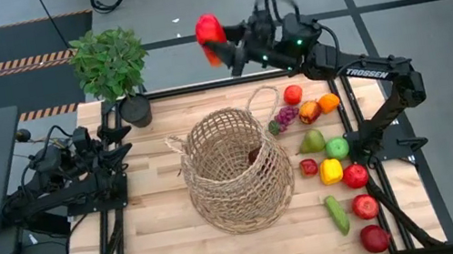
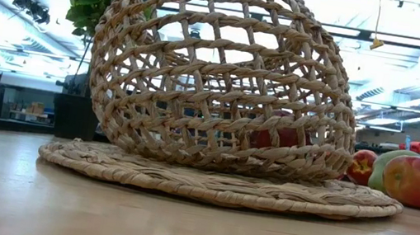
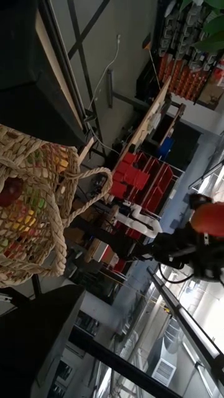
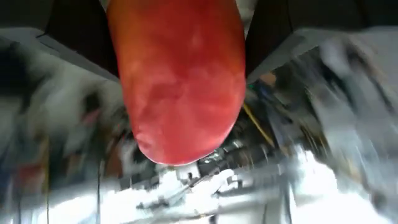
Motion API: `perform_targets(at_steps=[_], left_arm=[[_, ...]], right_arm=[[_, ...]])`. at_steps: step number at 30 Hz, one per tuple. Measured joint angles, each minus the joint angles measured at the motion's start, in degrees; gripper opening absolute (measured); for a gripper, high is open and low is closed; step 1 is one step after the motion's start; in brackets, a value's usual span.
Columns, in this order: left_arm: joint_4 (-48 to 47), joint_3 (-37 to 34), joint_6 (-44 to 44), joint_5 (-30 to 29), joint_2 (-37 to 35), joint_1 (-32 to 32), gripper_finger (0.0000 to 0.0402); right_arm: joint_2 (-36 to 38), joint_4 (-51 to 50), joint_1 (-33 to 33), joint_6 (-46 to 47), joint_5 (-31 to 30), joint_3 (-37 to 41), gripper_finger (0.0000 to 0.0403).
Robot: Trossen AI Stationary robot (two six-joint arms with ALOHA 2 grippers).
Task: Build produce basket
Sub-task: Put the yellow mango into the brown basket
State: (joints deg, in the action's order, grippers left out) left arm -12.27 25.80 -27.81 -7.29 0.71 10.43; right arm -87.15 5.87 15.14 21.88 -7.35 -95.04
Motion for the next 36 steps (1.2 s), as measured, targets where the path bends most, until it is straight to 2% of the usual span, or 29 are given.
perform_targets(at_steps=[5,10,15,20,24,28,31,36], left_arm=[[0.0,0.0,0.0,0.0,0.0,0.0,0.0390],[0.0,0.0,0.0,0.0,0.0,0.0,0.0390],[0.0,0.0,0.0,0.0,0.0,0.0,0.0390],[0.0,0.0,0.0,0.0,0.0,0.0,0.0390],[0.0,0.0,0.0,0.0,0.0,0.0,0.0390],[0.0,0.0,0.0,0.0,0.0,0.0,0.0390],[0.0,0.0,0.0,0.0,0.0,0.0,0.0390],[0.0,0.0,0.0,0.0,0.0,0.0,0.0390]], right_arm=[[0.0,0.0,-0.1,38.0,1.6,0.0,0.0321],[0.0,0.6,-0.1,65.6,5.5,0.0,0.0321],[0.0,4.3,-0.1,83.9,5.8,0.0,0.0321],[0.0,7.2,-0.1,95.7,1.1,0.0,0.0321],[0.0,8.5,-0.1,96.1,-1.6,0.0,0.0320],[0.0,8.4,-0.1,88.5,-1.7,0.0,0.0320],[0.0,8.5,-0.1,72.9,0.5,0.0,0.0320],[0.0,6.7,-0.1,41.1,11.2,0.0,0.0320]])
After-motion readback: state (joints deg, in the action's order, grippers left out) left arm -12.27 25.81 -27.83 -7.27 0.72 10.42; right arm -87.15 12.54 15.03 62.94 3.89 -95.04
